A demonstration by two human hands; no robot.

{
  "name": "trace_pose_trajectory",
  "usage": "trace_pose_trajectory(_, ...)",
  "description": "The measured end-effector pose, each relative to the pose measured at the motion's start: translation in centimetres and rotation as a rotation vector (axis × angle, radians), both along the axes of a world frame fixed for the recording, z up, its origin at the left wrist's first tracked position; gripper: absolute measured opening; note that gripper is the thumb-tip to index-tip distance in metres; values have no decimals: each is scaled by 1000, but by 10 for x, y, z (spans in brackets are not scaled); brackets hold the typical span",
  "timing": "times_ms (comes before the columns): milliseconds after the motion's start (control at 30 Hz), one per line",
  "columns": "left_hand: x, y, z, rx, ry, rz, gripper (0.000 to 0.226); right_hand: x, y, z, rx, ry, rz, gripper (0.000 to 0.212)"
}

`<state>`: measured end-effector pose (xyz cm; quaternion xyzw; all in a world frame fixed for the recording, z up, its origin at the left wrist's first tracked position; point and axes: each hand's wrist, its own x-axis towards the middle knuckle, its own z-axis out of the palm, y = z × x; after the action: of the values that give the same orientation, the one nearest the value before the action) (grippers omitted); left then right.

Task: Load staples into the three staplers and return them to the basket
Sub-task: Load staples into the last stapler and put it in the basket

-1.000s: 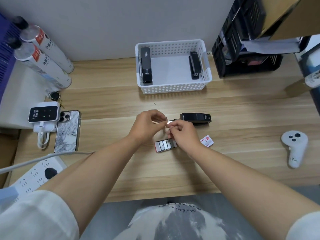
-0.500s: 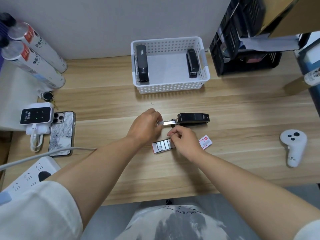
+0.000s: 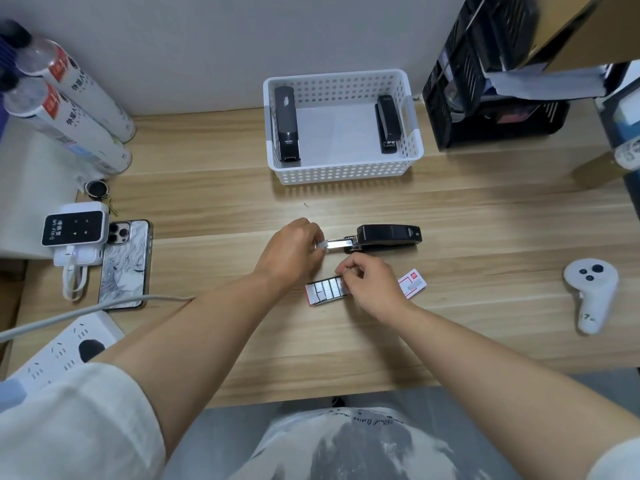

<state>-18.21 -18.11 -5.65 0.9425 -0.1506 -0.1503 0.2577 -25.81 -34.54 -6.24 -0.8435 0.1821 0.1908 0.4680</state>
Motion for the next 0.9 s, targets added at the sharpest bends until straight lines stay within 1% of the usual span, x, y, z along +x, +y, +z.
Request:
trace_pose_trajectory(67, -2, 4, -1, 0, 19, 16, 16, 0, 0, 0, -33, -2, 27, 24)
trace_pose_trajectory(133, -7, 11, -1, -25, 70, 105, 17, -2, 0, 2, -77, -12, 84, 22)
trace_pose_trajectory(233, -20, 21, -4, -37, 249, 231, 15, -5, 4, 7, -142, -47, 212, 14)
trace_pose_trajectory(300, -30, 27, -5, -53, 384, 210, 21, -6, 9, 10, -180, -74, 297, 10)
trace_pose_trajectory(333, -35, 30, -6, -67, 416, 183, 23, -6, 11, 10, -202, -81, 335, 8)
trace_pose_trajectory(400, -43, 32, -6, -106, 434, 151, 25, -7, 17, 10, -248, -81, 400, 12)
trace_pose_trajectory(500, -48, 33, -5, -138, 437, 134, 22, -10, 24, 9, -345, -76, 451, 16)
trace_pose_trajectory(600, -49, 33, -4, -123, 425, 122, 19, -13, 29, 8, -402, -78, 434, 14)
trace_pose_trajectory(733, -50, 31, -6, -112, 401, 115, 17, -13, 32, 8, -425, -47, 424, 9)
trace_pose_trajectory(900, -50, 31, -9, -121, 404, 120, 17, -10, 34, 8, -469, -23, 422, 13)
